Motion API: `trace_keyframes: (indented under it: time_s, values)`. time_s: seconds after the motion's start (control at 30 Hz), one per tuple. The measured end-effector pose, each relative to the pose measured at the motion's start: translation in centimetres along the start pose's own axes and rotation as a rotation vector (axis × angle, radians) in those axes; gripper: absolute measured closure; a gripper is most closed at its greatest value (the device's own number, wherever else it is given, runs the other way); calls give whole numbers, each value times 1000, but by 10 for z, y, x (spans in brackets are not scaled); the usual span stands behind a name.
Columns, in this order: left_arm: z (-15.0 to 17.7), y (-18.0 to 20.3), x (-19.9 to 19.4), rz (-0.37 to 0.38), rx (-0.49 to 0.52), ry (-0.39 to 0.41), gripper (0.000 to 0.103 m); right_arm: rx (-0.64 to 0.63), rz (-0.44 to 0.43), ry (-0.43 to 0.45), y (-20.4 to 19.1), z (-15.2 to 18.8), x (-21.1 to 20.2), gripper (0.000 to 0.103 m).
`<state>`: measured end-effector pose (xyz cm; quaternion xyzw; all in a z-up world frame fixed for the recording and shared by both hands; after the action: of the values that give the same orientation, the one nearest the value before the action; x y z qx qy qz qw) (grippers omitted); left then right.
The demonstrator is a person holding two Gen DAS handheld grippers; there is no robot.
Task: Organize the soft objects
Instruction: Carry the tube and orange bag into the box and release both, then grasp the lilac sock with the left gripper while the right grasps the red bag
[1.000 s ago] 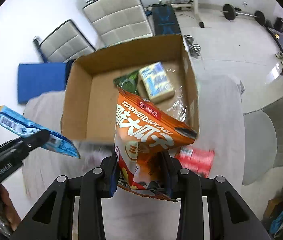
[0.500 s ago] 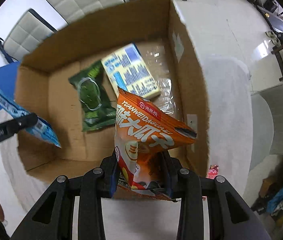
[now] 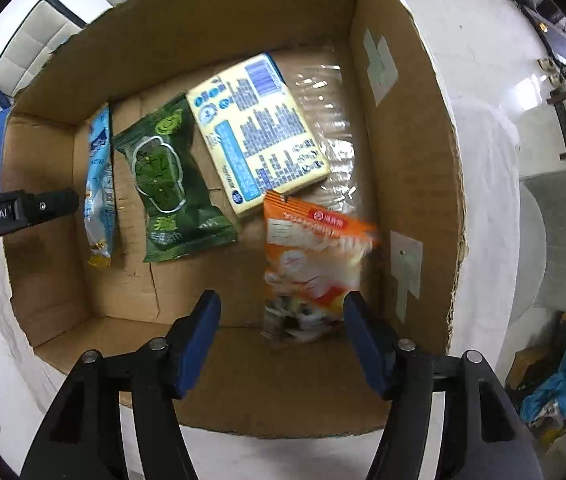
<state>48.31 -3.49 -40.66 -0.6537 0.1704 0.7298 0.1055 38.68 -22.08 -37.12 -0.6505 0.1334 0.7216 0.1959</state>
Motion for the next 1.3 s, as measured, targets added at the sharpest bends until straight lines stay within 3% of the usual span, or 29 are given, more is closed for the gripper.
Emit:
trace_keyframes:
  time_s: [0.63,0.73,0.8,0.87,0.97,1.3]
  values:
    - [60,12,-67,-62,2,181,65,-86,22,93,-16,21,-38,30]
    - [70,15,-80,-72,-4,219,49,-96,9,115,-17,27,-48,19]
    - [76,16,-88,-88,-10,249,26,-107,6,141,-19,31,-56,16]
    - [82,17,-99,-98,-17,284,16,-133,12,175,-21,38,-67,12]
    - [92,19,-112,-114,-24,331,10,-145,3,206,-24,46,-79,0]
    - [126,29,-156,-178,-41,465,8,-130,-35,317,-17,73,-126,0]
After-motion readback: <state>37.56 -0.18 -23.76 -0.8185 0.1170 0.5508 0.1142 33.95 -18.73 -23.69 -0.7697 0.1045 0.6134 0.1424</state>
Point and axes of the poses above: each gripper's, at about its wrist camera, not at the fingertips, and x roughly the way its jaws point, y to its right, z to its underside, the point moved 8 cm from there along x, roughly the way its jaws point, and after that the axes turned 14 degrees about x, right-handed, at the moved point
